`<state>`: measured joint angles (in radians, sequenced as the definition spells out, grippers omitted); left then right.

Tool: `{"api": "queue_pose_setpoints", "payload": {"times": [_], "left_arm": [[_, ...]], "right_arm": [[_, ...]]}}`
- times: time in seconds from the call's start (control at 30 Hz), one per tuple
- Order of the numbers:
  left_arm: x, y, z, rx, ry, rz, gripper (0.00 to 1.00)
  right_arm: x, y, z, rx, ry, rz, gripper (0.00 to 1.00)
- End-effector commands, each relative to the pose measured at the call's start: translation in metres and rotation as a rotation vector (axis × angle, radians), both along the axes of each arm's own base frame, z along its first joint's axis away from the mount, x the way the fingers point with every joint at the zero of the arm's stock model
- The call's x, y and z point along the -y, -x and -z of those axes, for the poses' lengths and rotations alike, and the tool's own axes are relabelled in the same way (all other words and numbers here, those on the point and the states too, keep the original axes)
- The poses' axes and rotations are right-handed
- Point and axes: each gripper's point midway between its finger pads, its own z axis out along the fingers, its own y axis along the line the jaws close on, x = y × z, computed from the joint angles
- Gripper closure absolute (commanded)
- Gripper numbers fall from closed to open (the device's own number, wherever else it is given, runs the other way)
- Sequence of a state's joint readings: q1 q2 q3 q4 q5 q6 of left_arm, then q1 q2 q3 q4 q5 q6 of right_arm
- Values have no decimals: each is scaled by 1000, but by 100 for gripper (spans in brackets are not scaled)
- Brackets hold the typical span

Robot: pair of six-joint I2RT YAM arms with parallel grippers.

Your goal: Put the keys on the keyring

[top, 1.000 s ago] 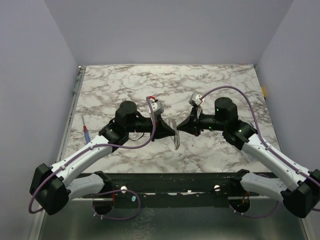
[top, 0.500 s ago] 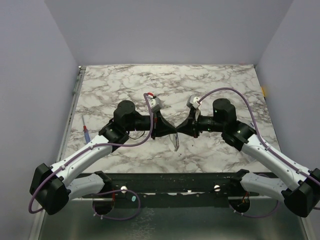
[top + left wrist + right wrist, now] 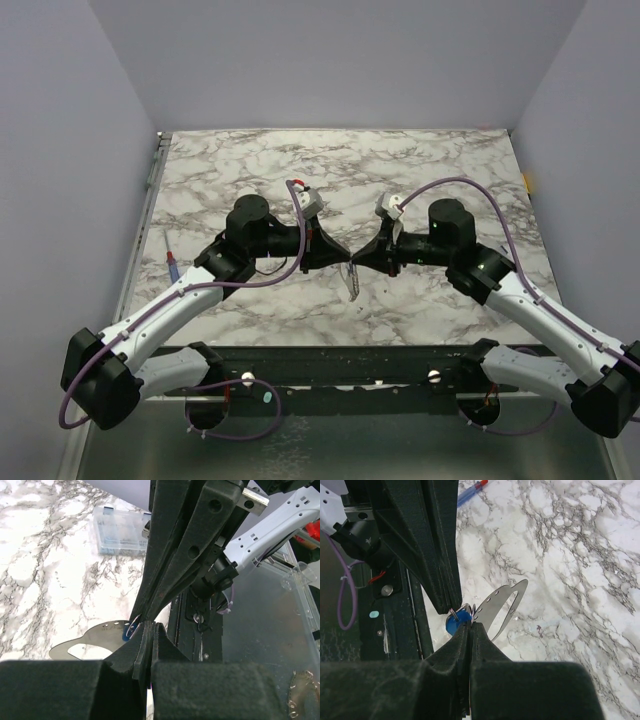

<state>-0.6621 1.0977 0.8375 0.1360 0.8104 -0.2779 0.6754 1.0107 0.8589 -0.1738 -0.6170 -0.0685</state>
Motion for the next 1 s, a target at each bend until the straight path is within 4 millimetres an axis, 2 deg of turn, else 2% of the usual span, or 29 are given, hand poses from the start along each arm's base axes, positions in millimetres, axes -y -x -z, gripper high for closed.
{"api": "queue_pose_setpoints", "payload": {"times": [0.0,0.3,0.97], "left_arm": [[-2,-7,-2,15,-10,-30,100],[-1,-12,-4,17,14,-60,100],[-5,-24,9,-9,-23,-113,100]], "right_arm": [[1,3,-1,21,2,-2,99],[0,6,2,5,8,-23,99],[2,9,-5,36,-3,-18,99]]}}
